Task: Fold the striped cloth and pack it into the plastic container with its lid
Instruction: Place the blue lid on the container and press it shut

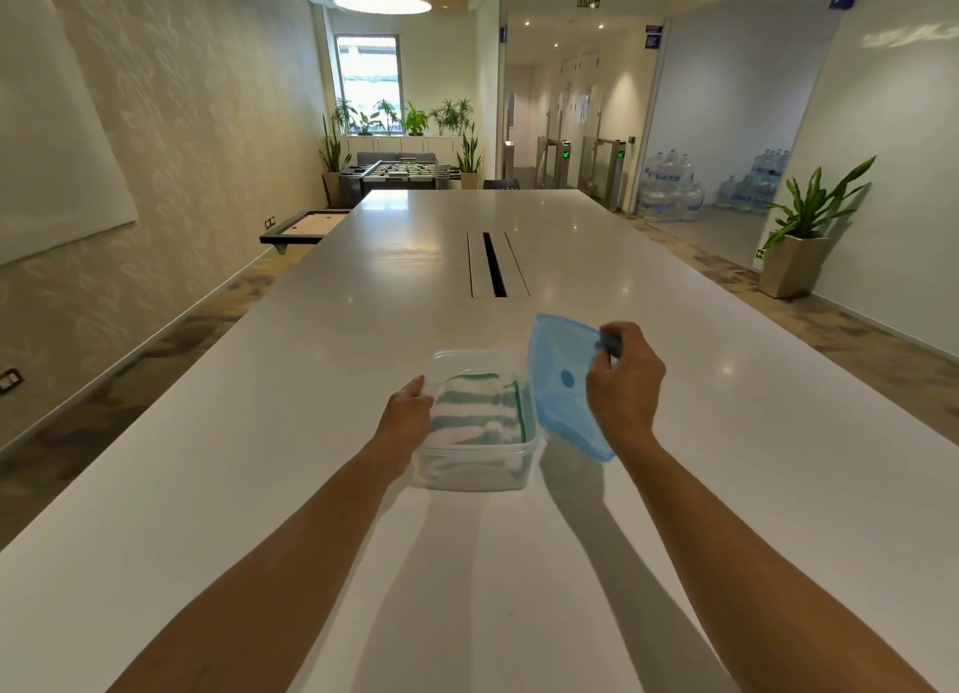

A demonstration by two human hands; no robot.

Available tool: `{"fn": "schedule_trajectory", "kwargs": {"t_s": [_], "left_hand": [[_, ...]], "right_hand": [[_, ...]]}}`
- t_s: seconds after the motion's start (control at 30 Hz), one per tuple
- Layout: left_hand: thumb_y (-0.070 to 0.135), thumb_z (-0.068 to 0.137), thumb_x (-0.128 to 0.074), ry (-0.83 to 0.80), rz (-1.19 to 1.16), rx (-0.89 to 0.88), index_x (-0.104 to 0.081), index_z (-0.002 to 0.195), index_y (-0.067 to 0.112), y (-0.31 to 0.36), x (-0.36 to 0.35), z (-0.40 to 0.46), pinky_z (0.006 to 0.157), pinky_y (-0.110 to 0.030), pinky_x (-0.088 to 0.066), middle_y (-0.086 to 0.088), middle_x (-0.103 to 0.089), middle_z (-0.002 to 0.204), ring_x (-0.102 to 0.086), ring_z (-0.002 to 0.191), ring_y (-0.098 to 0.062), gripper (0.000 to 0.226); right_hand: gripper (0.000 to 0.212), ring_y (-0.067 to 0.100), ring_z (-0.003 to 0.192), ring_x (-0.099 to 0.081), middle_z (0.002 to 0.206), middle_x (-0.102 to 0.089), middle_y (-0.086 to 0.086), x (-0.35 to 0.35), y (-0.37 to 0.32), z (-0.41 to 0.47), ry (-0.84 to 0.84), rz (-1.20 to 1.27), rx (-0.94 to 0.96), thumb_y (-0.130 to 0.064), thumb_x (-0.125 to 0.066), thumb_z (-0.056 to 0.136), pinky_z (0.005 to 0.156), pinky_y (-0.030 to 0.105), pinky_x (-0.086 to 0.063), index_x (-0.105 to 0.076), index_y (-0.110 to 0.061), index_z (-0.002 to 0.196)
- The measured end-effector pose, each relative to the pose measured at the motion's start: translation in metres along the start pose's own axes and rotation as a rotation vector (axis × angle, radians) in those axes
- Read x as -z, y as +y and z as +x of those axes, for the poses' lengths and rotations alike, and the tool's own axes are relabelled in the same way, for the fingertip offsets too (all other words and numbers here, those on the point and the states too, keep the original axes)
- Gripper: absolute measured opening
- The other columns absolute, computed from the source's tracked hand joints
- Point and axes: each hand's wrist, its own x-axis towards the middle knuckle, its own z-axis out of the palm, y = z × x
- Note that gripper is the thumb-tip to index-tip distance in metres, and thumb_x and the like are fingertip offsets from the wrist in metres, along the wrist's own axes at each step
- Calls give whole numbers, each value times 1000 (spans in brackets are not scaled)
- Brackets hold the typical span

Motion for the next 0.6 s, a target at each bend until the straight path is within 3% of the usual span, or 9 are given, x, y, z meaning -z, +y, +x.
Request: {"fn": "schedule_trajectory", "kwargs": {"t_s": [0.03,0.1,0.17,0.27,0.33,0.4,0.47,0.53,0.6], "left_hand": [[4,93,-39,-8,-12,1,-63,113,24,-1,-1,0,80,-33,-48,2,-63,110,-61,97,-21,37],[6,93,-39,-3,-29,0,-54,133,19,-3,-3,2,98,-42,-48,-6,-56,133,-57,115,-28,44],[11,97,-41,19,-58,-8,-45,143,24,-3,-7,0,103,-45,-45,-7,-51,136,-54,120,-28,48],[36,101,-43,47,-78,-104,-57,123,33,-2,-11,-8,89,-30,-48,2,-55,129,-59,109,-16,26],[52,98,-41,13,-110,-134,-61,114,31,-2,-12,-11,96,-37,-48,1,-60,128,-59,115,-20,33],[62,94,-38,-63,-193,-121,-64,118,25,0,-9,-13,97,-44,-51,-5,-68,123,-64,113,-24,51],[66,91,-39,-109,-284,-75,-67,117,21,2,-3,-11,85,-42,-58,-5,-74,109,-71,100,-23,59],[59,91,-47,-84,-268,-17,-68,113,14,4,-1,-8,81,-44,-58,-9,-74,106,-71,97,-26,54],[40,94,-55,-11,-200,38,-64,110,7,5,-2,-4,75,-44,-57,-16,-70,110,-67,97,-29,38]], "right_hand": [[26,27,86,-65,99,-70,17,-2,-10,0,0,-11,121,9,-56,83,77,24,-45,-65,0,105],[30,34,83,-68,99,-70,23,-9,-29,-3,-48,-42,370,18,-57,78,77,26,-48,-67,6,105],[35,37,75,-70,95,-71,27,-19,-45,-13,-157,-76,586,24,-59,72,70,37,-57,-68,9,103],[40,40,82,-72,99,-71,28,-37,-57,-38,-290,-178,808,21,-71,61,62,46,-60,-71,8,99],[37,38,86,-72,99,-72,25,-47,-57,-53,-347,-210,914,14,-77,60,62,44,-59,-72,5,96],[31,36,89,-72,97,-73,22,-55,-54,-64,-423,-230,952,9,-77,66,71,45,-59,-72,3,95],[24,36,100,-69,102,-73,20,-63,-49,-73,-529,-302,924,2,-72,77,86,49,-55,-70,0,101],[26,33,113,-64,115,-71,15,-70,-44,-80,-607,-400,859,-14,-68,87,98,51,-47,-68,-4,110],[37,32,124,-57,125,-67,12,-74,-44,-84,-683,-446,760,-31,-67,88,107,51,-39,-64,-7,117]]}}
